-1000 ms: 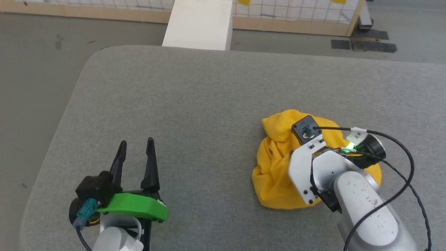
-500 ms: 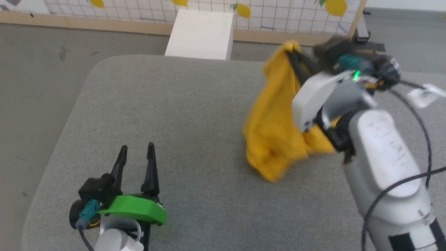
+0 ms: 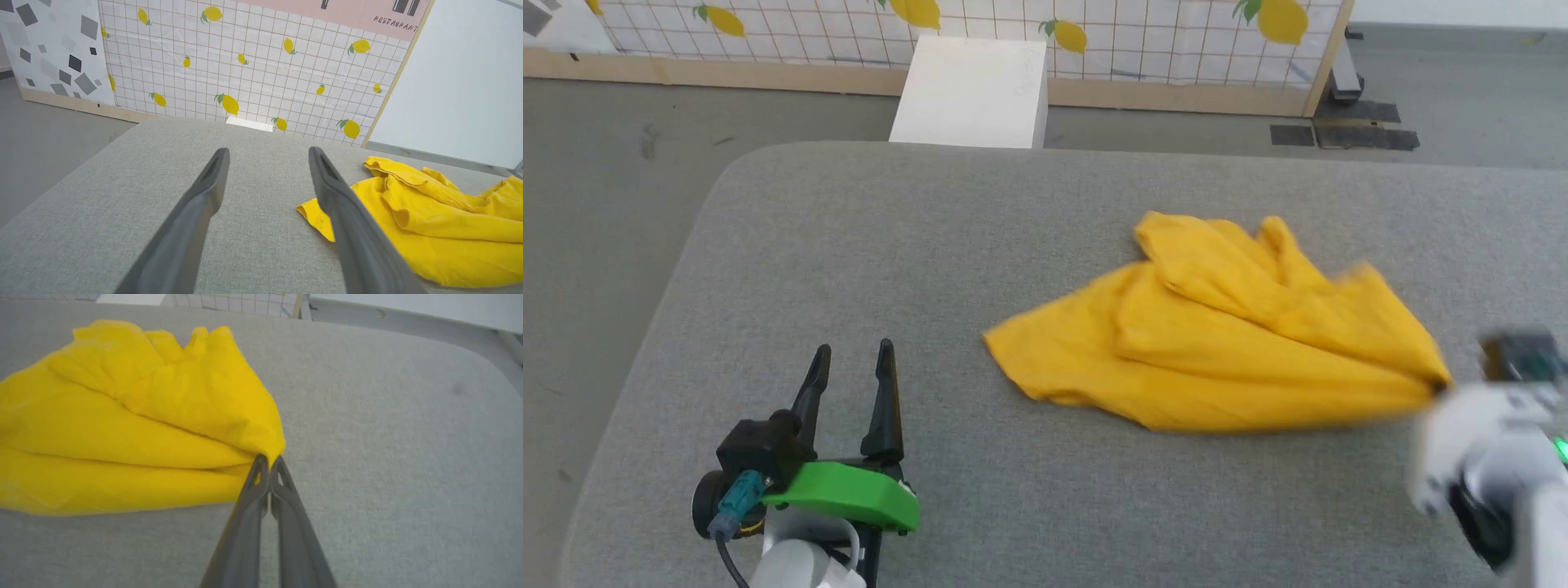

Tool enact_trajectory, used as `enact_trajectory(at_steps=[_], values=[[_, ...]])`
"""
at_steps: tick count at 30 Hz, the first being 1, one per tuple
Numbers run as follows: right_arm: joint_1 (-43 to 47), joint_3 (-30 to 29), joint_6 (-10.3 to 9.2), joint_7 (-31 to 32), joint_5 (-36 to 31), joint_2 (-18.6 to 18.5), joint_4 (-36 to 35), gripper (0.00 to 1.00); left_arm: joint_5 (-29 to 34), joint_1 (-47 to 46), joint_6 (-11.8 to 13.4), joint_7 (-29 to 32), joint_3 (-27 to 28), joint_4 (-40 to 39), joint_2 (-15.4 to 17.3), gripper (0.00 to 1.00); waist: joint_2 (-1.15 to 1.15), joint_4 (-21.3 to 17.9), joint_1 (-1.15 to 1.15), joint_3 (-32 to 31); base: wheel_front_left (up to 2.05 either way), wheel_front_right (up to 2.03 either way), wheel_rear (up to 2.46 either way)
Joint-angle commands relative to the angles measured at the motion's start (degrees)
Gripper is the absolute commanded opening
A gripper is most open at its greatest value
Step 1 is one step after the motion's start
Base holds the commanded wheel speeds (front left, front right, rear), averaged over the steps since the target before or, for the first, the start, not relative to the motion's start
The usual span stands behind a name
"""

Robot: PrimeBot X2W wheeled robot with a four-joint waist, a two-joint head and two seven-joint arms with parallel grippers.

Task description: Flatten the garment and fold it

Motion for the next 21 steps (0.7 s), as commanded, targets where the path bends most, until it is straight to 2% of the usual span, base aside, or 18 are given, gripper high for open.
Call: enact_trajectory(at_steps=[1, 2, 3, 4, 5, 8, 10, 13, 16, 21], values=[[1.99, -2.82, -0.08, 0.59, -0.83, -0.1, -0.01, 0.0, 0.57, 0.24, -0.41, -0.26, 0.04, -0.04, -0.22, 1.0, 0.0, -0.41, 0.0, 0.6, 0.0, 0.0, 0.0], [3.29, -4.7, -0.08, 0.92, -0.97, -0.1, 0.08, 0.0, 0.61, 0.13, -0.42, -0.26, 0.05, -0.03, -0.22, 1.0, 0.0, -0.54, 0.0, 0.77, 0.0, 0.0, 0.0], [4.71, -6.37, -0.08, 1.17, -1.06, -0.1, -0.02, 0.17, 0.66, -0.02, -0.43, -0.26, 0.08, 0.0, -0.23, 1.0, 0.0, -0.65, 0.0, 0.91, 0.0, 0.0, 0.0], [5.71, -7.46, -0.08, 1.27, -0.94, -0.1, -0.28, 0.69, 0.67, -0.14, -0.43, -0.26, 0.11, 0.02, -0.23, 1.0, 0.0, -0.75, 0.0, 1.0, 0.0, 0.0, 0.0], [6.69, -8.68, -0.08, 1.18, -0.72, -0.1, -0.71, 1.0, 0.68, -0.27, -0.43, -0.26, 0.15, 0.04, -0.24, 1.0, 0.0, -0.88, 0.0, 1.12, 0.0, 0.0, 0.0], [8.14, -10.02, -0.08, -0.72, -0.34, -0.1, -2.54, 1.0, 0.67, -0.51, -0.46, -0.26, 0.25, 0.08, -0.25, 1.0, 0.0, -1.25, 0.0, 1.25, 0.0, 0.0, 0.0], [8.57, -8.64, -0.08, -4.17, 0.8, -0.1, -4.7, 1.0, 0.66, -0.66, -0.51, -0.26, 0.25, 0.13, -0.25, 1.0, 0.0, -1.4, 0.0, 1.34, 0.0, 0.0, 0.0], [8.27, -1.9, -0.08, -9.25, 2.18, -0.1, -8.76, 1.0, 0.68, -0.97, -0.56, -0.26, 0.24, 0.09, -0.26, 1.0, 0.0, -1.55, 0.0, 1.7, 0.0, 0.0, 0.0], [6.9, 5.11, -0.08, -10.99, 1.24, -0.1, -10.93, 1.0, 0.74, -1.47, -0.6, -0.26, 0.17, -0.15, -0.27, 1.0, 0.0, -1.56, 0.0, 2.52, 0.0, 0.0, 0.0], [0.88, 13.9, -0.08, -8.38, -1.95, -2.11, -6.08, 1.0, 0.57, -3.24, -0.64, -0.26, -0.75, -0.5, -0.27, 1.0, 0.0, -0.43, 0.0, 4.89, 0.0, 0.0, 0.0]])
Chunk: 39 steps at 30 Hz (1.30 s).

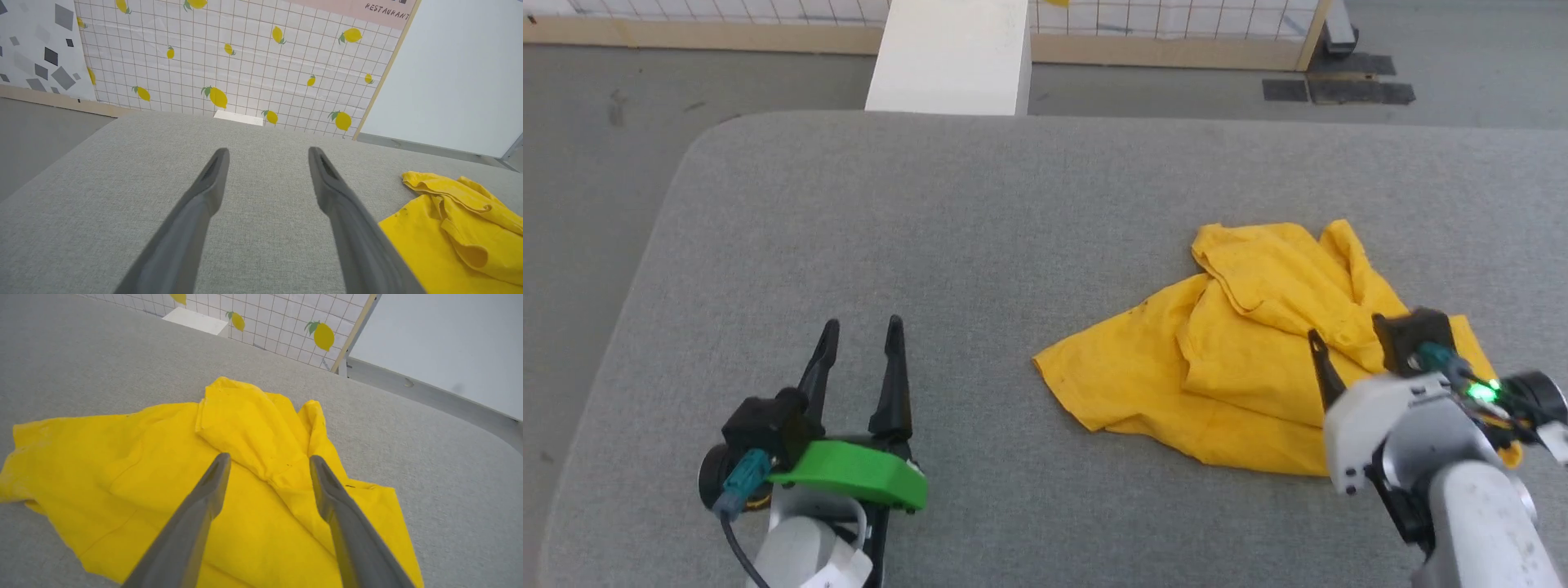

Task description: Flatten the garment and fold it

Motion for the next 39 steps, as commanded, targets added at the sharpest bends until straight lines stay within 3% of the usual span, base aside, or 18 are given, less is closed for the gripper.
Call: enact_trajectory(at_steps=[1, 6, 7, 9, 10, 12, 14, 19, 23, 27, 33, 39], values=[[-2.46, 0.61, -0.09, 0.59, -0.69, -0.93, 1.85, 1.0, 0.3, -1.43, -0.21, -0.26, -0.24, -0.29, -0.15, 1.0, 0.0, 1.09, 0.0, 1.43, 0.0, 0.0, 0.0], [-8.98, 4.11, -0.09, 3.55, -0.44, -3.21, 10.83, 1.0, -0.12, -2.86, -0.06, -0.26, -1.15, -0.42, -0.15, 1.0, 0.0, 3.11, 0.0, 3.48, 0.0, 0.0, 0.0], [-9.91, 4.71, -0.09, 3.92, 0.13, -3.51, 12.27, 0.96, -0.18, -3.0, -0.01, -0.26, -1.25, -0.42, -0.15, 1.0, 0.0, 3.38, 0.0, 3.71, 0.0, 0.0, 0.0], [-11.58, 5.64, -0.09, 4.8, 1.17, -4.35, 14.95, 0.79, -0.35, -3.27, 0.08, -0.26, -1.49, -0.36, -0.15, 1.0, 0.0, 3.97, 0.0, 4.14, 0.0, 0.0, 0.0], [-12.29, 5.98, -0.09, 4.98, 1.69, -4.73, 15.95, 0.79, -0.41, -3.37, 0.17, -0.26, -1.57, -0.32, -0.15, 1.0, 0.0, 4.16, 0.0, 4.28, 0.0, 0.0, 0.0], [-13.27, 6.28, -0.09, 4.65, 2.36, -5.16, 17.12, 0.45, -0.49, -3.39, 0.32, -0.26, -1.54, -0.3, -0.15, 1.0, 0.0, 4.31, 0.0, 4.46, 0.0, 0.0, 0.0], [-13.93, 6.64, -0.09, 4.26, 3.16, -5.4, 18.06, 0.0, -0.49, -3.34, 0.44, -0.26, -1.47, -0.26, -0.16, 1.0, 0.0, 4.28, 0.0, 4.55, 0.0, 0.0, 0.0], [-15.28, 5.1, -0.09, 1.52, 5.0, -5.27, 18.93, 0.0, -0.32, -2.83, 0.67, -0.26, -1.04, 0.03, -0.16, 1.0, 0.0, 3.28, 0.0, 3.82, 0.0, 0.0, 0.0], [-15.63, -1.69, -0.09, -1.72, 7.4, -3.61, 17.66, 0.0, 0.05, -2.31, 0.58, -0.26, -0.55, 0.41, -0.16, 1.0, 0.0, 1.76, 0.0, 2.3, 0.0, 0.0, 0.0], [-14.45, -16.38, -0.09, -2.65, 7.55, -1.65, 15.13, 0.0, 0.5, -1.39, 0.31, -0.26, -0.03, 0.8, -0.16, 1.0, 0.0, 0.03, 0.0, 0.43, 0.0, 0.0, 0.0], [-9.5, -38.55, -0.09, -0.22, 2.07, 0.26, 12.9, 0.0, 0.81, -0.17, -0.01, -0.26, 0.21, 1.1, -0.16, 1.0, 0.0, -1.89, 0.0, -1.39, 0.0, 0.0, 0.0], [-5.33, -52.06, -0.09, 1.93, -0.49, 1.44, 13.48, 0.0, 1.05, 0.49, -0.35, -0.26, 0.24, 1.34, -0.16, 1.0, 0.0, -3.36, 0.0, -1.79, 0.0, 0.0, 0.0]])
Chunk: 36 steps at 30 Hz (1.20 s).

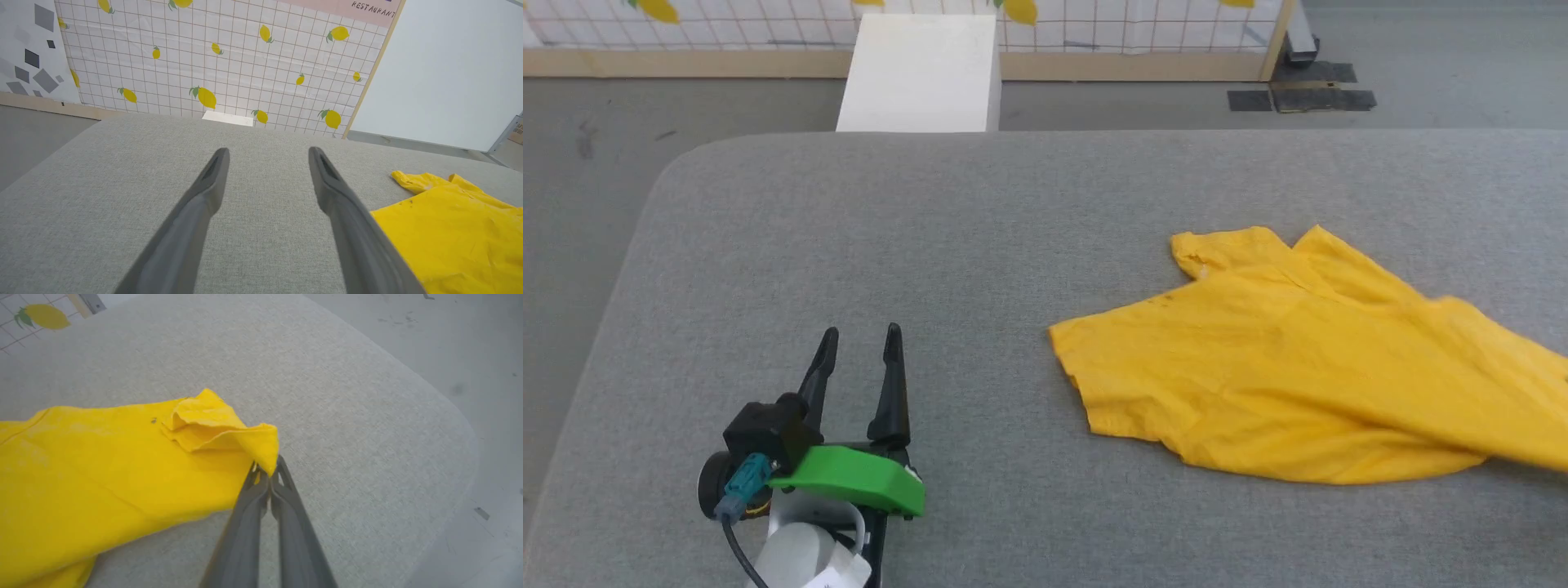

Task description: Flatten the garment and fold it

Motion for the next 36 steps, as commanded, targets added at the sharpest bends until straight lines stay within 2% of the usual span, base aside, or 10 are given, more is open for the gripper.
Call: enact_trajectory(at_steps=[1, 4, 5, 6, 11, 16, 19, 24, 30, 36], values=[[0.82, -1.25, -0.08, -0.08, -0.53, 0.13, 0.28, 0.0, 0.89, 0.56, -0.32, -0.26, 0.06, 0.2, -0.1, 1.0, 0.0, -0.81, 0.0, -0.36, 0.0, 0.0, 0.0], [2.12, -1.42, -0.08, -1.35, 0.25, 0.16, 2.05, 0.0, 1.02, 0.82, -0.44, -0.26, 0.15, 0.35, -0.1, 1.0, 0.0, -1.6, 0.0, -0.38, 0.0, 0.0, 0.0], [2.44, -0.55, -0.08, -2.21, 0.77, 0.17, 2.39, 0.58, 1.07, 0.93, -0.49, -0.26, 0.14, 0.47, -0.1, 1.0, 0.0, -1.86, 0.0, -0.44, 0.0, 0.0, 0.0], [2.96, 0.57, -0.08, -3.23, 1.42, 0.17, 2.74, 1.0, 1.13, 1.05, -0.53, -0.26, 0.11, 0.61, -0.09, 1.0, 0.0, -2.19, 0.0, -0.53, 0.0, 0.0, 0.0], [5.79, 7.37, -0.08, -10.28, 3.85, 0.18, 1.0, 1.0, 0.92, 1.0, -0.77, -0.26, -0.78, 1.66, -0.1, 1.0, 0.0, -3.09, 0.0, -0.95, 0.0, 0.0, 0.0], [10.5, 18.08, -0.08, -19.16, 7.16, 0.18, -3.83, 1.0, -0.47, -0.89, -0.18, 0.31, -3.69, 3.15, -0.1, 1.0, 0.0, -3.96, 0.0, -0.81, 0.0, 0.0, 0.0], [12.79, 24.03, -0.08, -22.34, 10.12, 0.19, -6.11, 1.0, -1.87, -3.22, 0.81, 2.55, -6.63, 3.98, -0.1, 1.0, 0.0, -4.69, 0.0, -0.26, 0.0, 0.0, 0.0], [14.52, 30.81, -0.08, -24.65, 12.71, 0.19, -8.68, 1.0, -3.5, -10.02, 2.37, 9.28, -12.61, 6.89, -0.1, 1.0, 0.0, -6.29, 0.0, 1.45, 0.0, 0.0, 0.0], [13.59, 34.42, -0.08, -24.82, 14.32, 0.19, -10.13, 1.0, -5.21, -19.68, 5.2, 20.41, -18.37, 14.31, -0.1, 1.0, 0.0, -8.26, 0.0, 3.9, 0.0, 0.0, 0.0], [12.12, 37.28, -0.08, -24.82, 15.71, 0.19, -10.98, 1.0, -2.24, -27.95, 8.25, 31.12, -21.34, 24.08, 0.57, 1.0, 0.0, -10.5, 0.0, 6.61, 0.0, 0.0, 0.0]])
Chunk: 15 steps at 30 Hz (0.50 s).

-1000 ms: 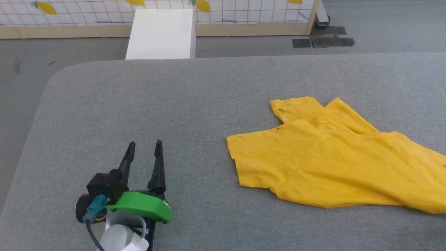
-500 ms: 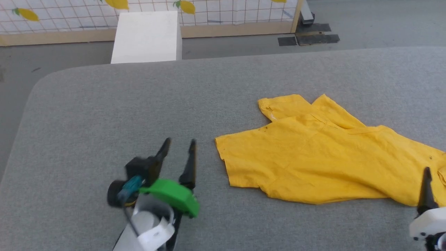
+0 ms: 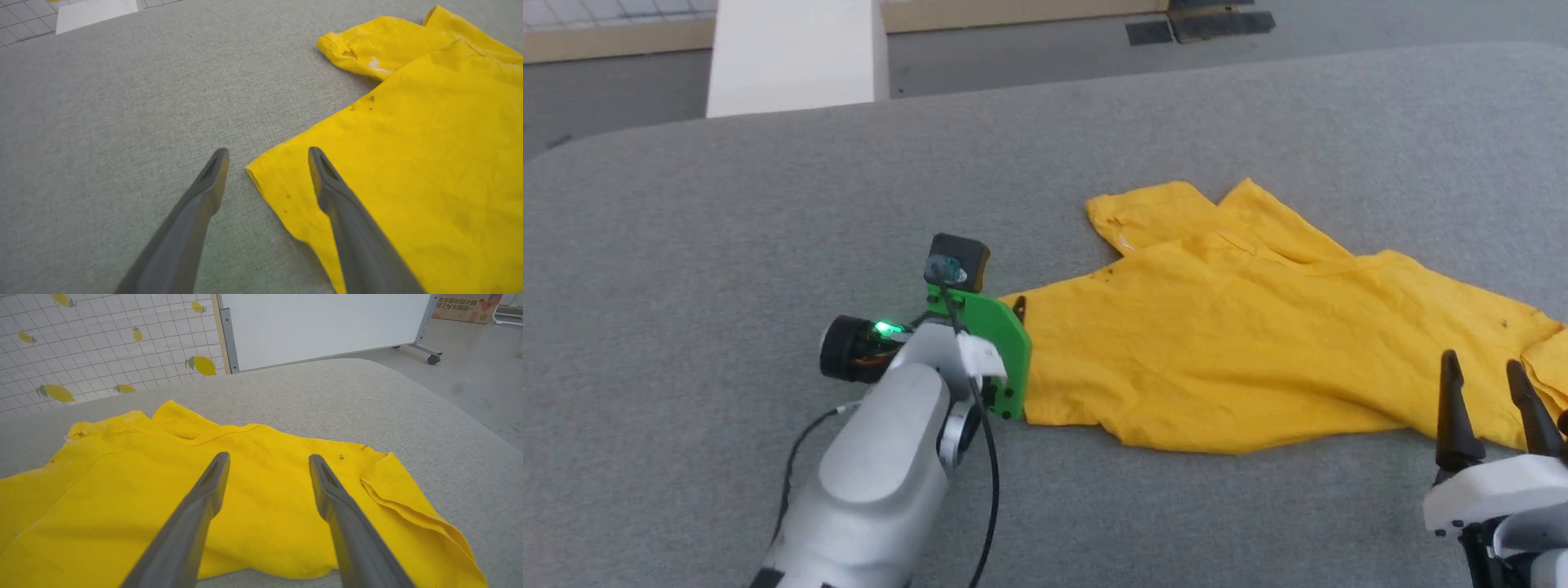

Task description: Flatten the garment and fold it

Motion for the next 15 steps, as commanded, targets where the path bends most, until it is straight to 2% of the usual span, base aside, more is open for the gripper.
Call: enact_trajectory(at_steps=[1, 7, 8, 9, 10, 12, 15], values=[[-1.23, 0.6, -0.08, -0.32, 0.55, -0.01, -0.41, 1.0, 0.81, -1.89, 0.26, 1.7, -0.28, 1.79, 0.56, 1.0, 0.0, -1.91, 0.0, 1.98, 0.0, 0.0, 0.0], [-1.94, 1.75, -0.08, -0.98, 1.64, -0.01, -0.12, 1.0, -0.19, -4.26, -1.42, 10.63, -1.42, 8.21, 1.07, 1.0, 0.0, -3.03, 0.0, 2.96, 0.0, 0.0, 0.0], [-1.94, 1.75, -0.08, -1.09, 1.82, -0.01, -0.02, 1.0, -0.73, -4.05, -2.03, 12.18, -1.54, 8.85, 1.06, 0.71, 0.0, -3.03, 0.0, 2.91, 0.0, 0.0, 0.0], [-1.9, 1.7, -0.08, -1.18, 1.96, -0.01, 0.07, 1.0, -1.63, -3.72, -2.91, 13.55, -1.52, 9.15, 0.99, 0.3, 0.0, -2.94, 0.0, 2.78, 0.0, 0.0, 0.0], [-1.87, 1.62, -0.08, -1.24, 1.96, -0.01, 0.08, 1.0, -2.14, -3.51, -3.43, 13.7, -1.47, 8.9, 0.96, 0.0, 0.0, -2.8, 0.0, 2.65, 0.0, 0.0, 0.0], [-1.83, 1.45, -0.08, -1.22, 2.01, -0.01, 0.12, 1.0, -3.12, -2.63, -3.84, 12.18, -0.86, 7.69, 0.96, 0.0, 0.0, -2.33, 0.0, 2.15, 0.0, 0.0, 0.0], [-1.77, 1.17, -0.08, -1.03, 1.85, -0.01, -0.17, 1.0, -4.25, -0.13, -2.85, 7.99, 1.02, 5.09, 1.92, 0.0, 0.0, -1.29, 0.0, 1.09, 0.0, 0.0, 0.0]])
